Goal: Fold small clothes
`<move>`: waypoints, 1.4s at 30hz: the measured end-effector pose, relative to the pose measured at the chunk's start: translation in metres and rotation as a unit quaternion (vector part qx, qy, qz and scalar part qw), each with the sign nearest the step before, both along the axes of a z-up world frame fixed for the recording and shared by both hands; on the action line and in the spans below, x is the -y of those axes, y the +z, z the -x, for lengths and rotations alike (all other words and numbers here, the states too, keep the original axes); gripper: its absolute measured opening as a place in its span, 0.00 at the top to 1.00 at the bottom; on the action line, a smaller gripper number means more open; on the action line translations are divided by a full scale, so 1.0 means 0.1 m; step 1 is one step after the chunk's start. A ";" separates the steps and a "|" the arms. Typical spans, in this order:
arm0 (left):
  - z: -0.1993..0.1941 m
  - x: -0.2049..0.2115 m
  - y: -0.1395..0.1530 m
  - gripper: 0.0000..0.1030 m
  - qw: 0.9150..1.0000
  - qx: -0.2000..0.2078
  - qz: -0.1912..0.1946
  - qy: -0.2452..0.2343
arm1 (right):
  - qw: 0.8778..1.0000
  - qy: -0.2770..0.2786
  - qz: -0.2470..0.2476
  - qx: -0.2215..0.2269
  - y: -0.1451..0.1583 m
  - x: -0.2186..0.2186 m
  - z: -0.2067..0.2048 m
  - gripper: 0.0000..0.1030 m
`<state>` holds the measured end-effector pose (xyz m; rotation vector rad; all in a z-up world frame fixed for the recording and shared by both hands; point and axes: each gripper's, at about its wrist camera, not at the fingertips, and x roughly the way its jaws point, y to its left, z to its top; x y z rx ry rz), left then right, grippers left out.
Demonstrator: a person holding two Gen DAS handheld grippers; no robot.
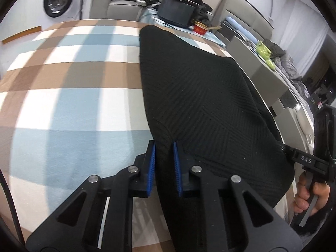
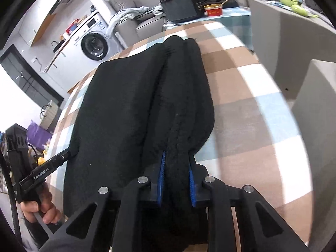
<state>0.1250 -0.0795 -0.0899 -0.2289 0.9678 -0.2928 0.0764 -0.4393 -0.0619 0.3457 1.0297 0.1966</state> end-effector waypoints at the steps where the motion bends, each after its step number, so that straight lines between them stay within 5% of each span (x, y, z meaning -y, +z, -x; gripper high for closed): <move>1: 0.02 -0.10 0.00 0.87 1.000 0.000 -0.001 0.010 | 1.000 0.008 -0.001 0.000 -0.01 -0.06 -0.02 0.80; 11: 0.14 -0.91 0.09 0.87 0.994 -0.004 -0.005 0.105 | 0.995 0.092 -0.022 -0.007 -0.03 -0.76 -0.18 0.80; 18: 0.16 -1.00 0.22 0.87 0.994 0.015 0.000 0.110 | 0.997 0.065 -0.048 -0.004 0.07 -0.43 -0.04 0.80; 22: 0.19 -0.88 0.24 0.86 0.996 0.008 0.009 0.092 | 0.989 0.077 -0.127 -0.005 0.03 -0.41 0.00 0.80; 25: 0.22 -0.74 0.25 0.81 0.997 0.007 0.007 0.077 | 0.995 0.074 -0.070 -0.009 -0.04 -0.52 -0.05 0.90; 29: 0.28 -0.63 0.28 0.70 0.998 0.010 -0.002 0.067 | 0.992 0.085 -0.086 0.035 0.16 -0.50 0.04 0.93; 32: 0.31 -0.59 0.28 0.67 0.998 0.011 0.004 0.062 | 0.996 0.079 -0.030 -0.016 0.01 -0.48 0.01 0.93; 34: 0.30 -0.56 0.28 0.61 0.998 0.008 -0.002 0.059 | 0.996 0.074 -0.029 -0.037 -0.07 -0.44 -0.02 0.92; 38: 0.33 -0.50 0.30 0.46 0.998 0.012 -0.009 0.053 | 0.996 0.064 -0.059 0.014 0.17 -0.43 -0.09 0.80; 42: 0.35 -0.42 0.31 0.42 0.999 0.017 -0.016 0.040 | 0.994 0.080 -0.071 0.035 0.26 -0.60 -0.41 0.66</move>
